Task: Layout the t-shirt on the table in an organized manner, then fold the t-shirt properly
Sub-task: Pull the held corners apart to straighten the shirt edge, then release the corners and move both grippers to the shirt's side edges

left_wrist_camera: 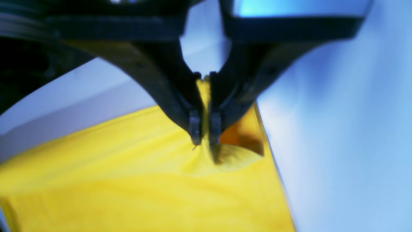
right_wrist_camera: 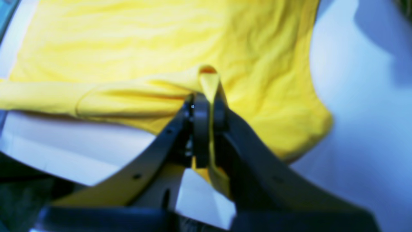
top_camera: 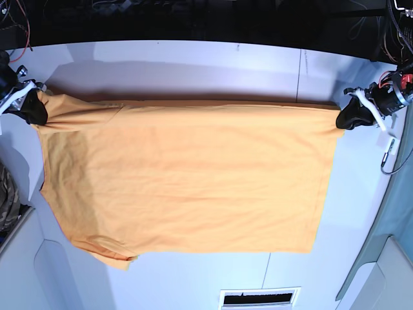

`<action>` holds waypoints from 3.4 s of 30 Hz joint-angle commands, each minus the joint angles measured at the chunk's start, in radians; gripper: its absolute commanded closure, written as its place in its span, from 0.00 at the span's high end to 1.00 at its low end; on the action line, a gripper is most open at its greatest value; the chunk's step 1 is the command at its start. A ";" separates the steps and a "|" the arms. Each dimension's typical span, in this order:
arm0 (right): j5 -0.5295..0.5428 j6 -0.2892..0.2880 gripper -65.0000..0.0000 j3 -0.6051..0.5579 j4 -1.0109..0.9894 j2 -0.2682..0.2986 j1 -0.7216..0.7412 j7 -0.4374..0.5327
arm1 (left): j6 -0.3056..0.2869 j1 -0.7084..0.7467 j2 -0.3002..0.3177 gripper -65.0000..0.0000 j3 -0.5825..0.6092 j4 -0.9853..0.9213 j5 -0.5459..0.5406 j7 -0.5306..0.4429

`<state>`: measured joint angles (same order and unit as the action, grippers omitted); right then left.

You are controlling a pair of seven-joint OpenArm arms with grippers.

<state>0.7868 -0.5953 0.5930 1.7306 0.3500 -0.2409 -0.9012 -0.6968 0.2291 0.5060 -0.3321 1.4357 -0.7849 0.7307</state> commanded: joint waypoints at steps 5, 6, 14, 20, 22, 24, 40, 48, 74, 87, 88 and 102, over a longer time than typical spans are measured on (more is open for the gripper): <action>-0.082 0.007 0.00 -0.085 -0.170 0.021 0.153 0.094 | -0.001 -0.158 0.023 0.00 0.069 -0.122 0.071 -0.068; -0.096 0.007 0.00 -0.099 -0.203 0.021 0.172 0.118 | -0.001 -0.174 0.023 0.00 0.084 -0.145 0.087 -0.082; -0.103 0.008 0.08 -0.156 -0.360 0.018 0.249 0.142 | -0.001 -0.243 0.020 0.14 0.182 -0.262 0.176 -0.229; -0.143 0.016 0.65 -0.140 -0.359 0.021 0.248 0.127 | -0.001 -0.243 0.024 0.42 0.173 -0.260 0.090 -0.056; -0.131 0.021 0.65 -0.105 -0.358 0.020 0.249 0.117 | -0.001 -0.241 0.030 0.42 0.158 -0.253 0.014 0.013; -0.124 0.027 0.65 -0.053 -0.358 0.019 0.248 0.109 | -0.001 -0.234 0.029 0.42 0.124 -0.243 -0.036 0.045; -0.158 0.048 0.65 0.120 -0.526 0.018 0.216 0.183 | 0.059 -0.174 -0.007 0.58 0.048 -0.227 -0.007 -0.014; -0.083 0.039 0.65 0.005 -0.586 0.013 0.218 0.204 | 0.065 -0.174 -0.072 0.58 0.048 -0.227 0.112 -0.058; 0.025 0.011 0.00 0.069 -0.459 0.014 0.109 0.078 | 0.005 -0.090 -0.008 0.00 0.059 -0.201 0.114 -0.050; 0.025 0.012 0.00 0.074 -0.354 0.016 -0.012 0.079 | -0.001 0.051 -0.005 0.00 0.058 -0.056 0.063 -0.051; 0.025 0.012 0.00 0.074 -0.354 0.016 -0.012 0.079 | -0.001 0.051 -0.005 0.00 0.058 -0.056 0.063 -0.053; -0.021 0.016 0.40 0.171 -0.354 0.016 -0.012 0.090 | -0.001 0.050 -0.004 0.35 0.056 -0.045 0.062 -0.084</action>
<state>0.7547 -0.5766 0.7551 1.3579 0.3458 -0.2546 -0.8303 -0.6888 0.2852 0.4820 -0.2676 1.3712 -0.7040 0.6651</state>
